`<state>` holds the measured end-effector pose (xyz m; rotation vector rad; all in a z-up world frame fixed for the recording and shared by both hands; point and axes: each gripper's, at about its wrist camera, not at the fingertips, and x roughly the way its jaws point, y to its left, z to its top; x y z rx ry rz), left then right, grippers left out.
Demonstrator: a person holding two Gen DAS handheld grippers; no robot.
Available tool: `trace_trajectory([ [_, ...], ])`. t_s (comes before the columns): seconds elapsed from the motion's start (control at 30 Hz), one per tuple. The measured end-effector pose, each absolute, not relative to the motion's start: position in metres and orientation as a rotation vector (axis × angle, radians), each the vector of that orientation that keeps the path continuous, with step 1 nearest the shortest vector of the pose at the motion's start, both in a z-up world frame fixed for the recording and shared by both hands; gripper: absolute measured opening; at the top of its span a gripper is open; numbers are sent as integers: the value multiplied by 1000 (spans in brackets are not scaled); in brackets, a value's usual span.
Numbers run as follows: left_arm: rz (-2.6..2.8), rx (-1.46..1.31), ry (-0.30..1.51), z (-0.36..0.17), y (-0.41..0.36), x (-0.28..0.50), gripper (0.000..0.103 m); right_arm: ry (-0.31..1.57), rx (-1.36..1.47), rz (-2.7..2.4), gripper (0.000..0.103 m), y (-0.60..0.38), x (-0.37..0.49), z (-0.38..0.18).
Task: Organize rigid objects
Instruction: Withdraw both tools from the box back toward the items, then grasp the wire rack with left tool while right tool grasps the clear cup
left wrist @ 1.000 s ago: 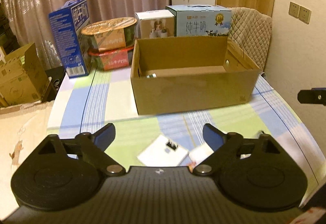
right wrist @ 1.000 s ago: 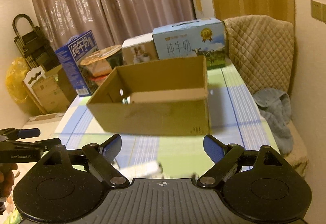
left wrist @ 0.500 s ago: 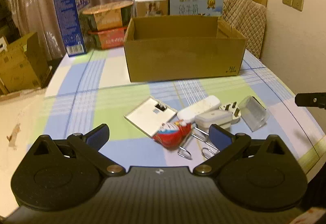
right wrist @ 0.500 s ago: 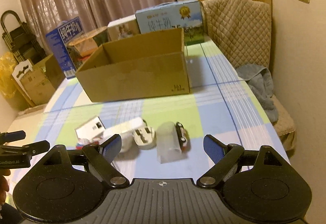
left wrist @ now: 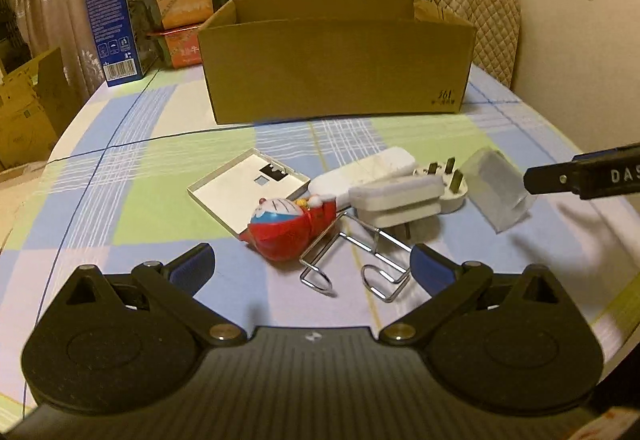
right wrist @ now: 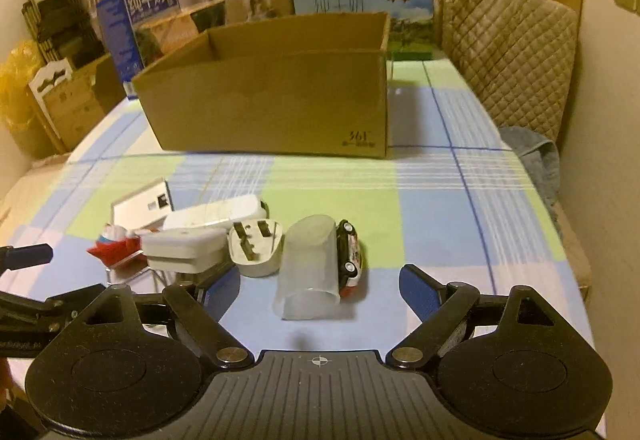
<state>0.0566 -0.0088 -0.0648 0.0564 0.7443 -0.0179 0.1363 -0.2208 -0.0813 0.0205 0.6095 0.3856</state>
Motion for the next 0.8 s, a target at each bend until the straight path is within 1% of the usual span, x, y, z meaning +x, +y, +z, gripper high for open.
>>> trace_trajectory([
  [0.03,-14,51,749,-67,-8,58,102,623,29,388,83,-221,140,-85],
  [0.1,-13,29,755,-72,-5,61,102,659,68,398,75,-221,146,-91],
  [0.13,-10,21,760,-74,-3,62,102,679,85,409,67,-221,150,-95],
  [0.2,-6,12,768,-78,-3,65,102,701,95,420,64,-219,154,-100],
  [0.3,-5,-7,775,-81,-1,66,102,724,141,427,52,-218,161,-102],
  [0.33,-6,-6,775,-80,-1,66,102,734,162,424,43,-219,165,-103],
  [0.37,-7,0,773,-81,-1,66,102,743,184,421,38,-220,168,-104],
  [0.57,-30,11,776,-82,-5,63,102,794,302,449,33,-229,165,-103],
  [0.7,-47,27,779,-83,-12,61,102,827,358,455,33,-240,154,-105],
  [0.73,-46,29,781,-84,-13,62,102,821,346,440,34,-242,152,-104],
  [0.8,-48,22,786,-87,-17,65,102,795,302,402,49,-243,148,-102],
])
